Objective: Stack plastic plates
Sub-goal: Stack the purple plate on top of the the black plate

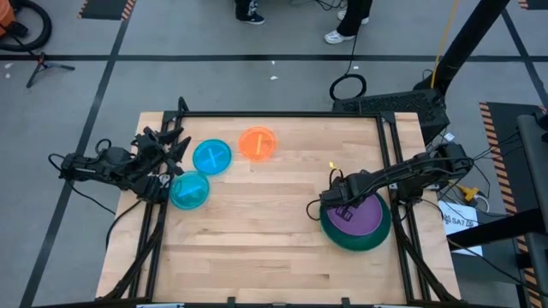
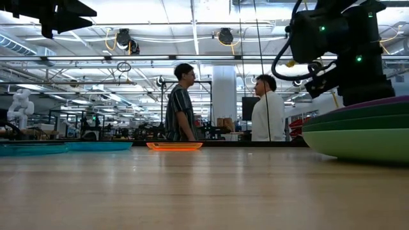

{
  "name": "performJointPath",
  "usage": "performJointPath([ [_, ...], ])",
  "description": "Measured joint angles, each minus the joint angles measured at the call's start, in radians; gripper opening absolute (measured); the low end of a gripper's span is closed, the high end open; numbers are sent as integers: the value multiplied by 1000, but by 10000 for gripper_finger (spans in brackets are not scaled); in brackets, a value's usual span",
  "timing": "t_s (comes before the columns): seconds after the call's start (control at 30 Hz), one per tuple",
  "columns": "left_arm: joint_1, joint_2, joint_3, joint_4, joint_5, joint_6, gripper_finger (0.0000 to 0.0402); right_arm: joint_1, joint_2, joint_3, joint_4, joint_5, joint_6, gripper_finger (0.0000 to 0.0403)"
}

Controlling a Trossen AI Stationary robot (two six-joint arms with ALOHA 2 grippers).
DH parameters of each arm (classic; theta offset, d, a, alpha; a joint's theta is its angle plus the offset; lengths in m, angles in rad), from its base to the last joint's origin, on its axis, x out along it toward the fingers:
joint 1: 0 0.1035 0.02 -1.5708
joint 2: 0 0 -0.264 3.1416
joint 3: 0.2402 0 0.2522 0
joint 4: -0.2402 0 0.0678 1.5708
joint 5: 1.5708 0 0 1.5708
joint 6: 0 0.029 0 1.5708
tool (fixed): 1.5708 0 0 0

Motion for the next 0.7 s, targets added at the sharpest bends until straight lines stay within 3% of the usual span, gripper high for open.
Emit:
performJointPath([
  [0.4,0,0,0,0,0,0,214,-90,3,-2,45,158,11,0],
  [0.7,0,0,0,0,0,0,214,-124,2,84,-35,37,-50,0],
])
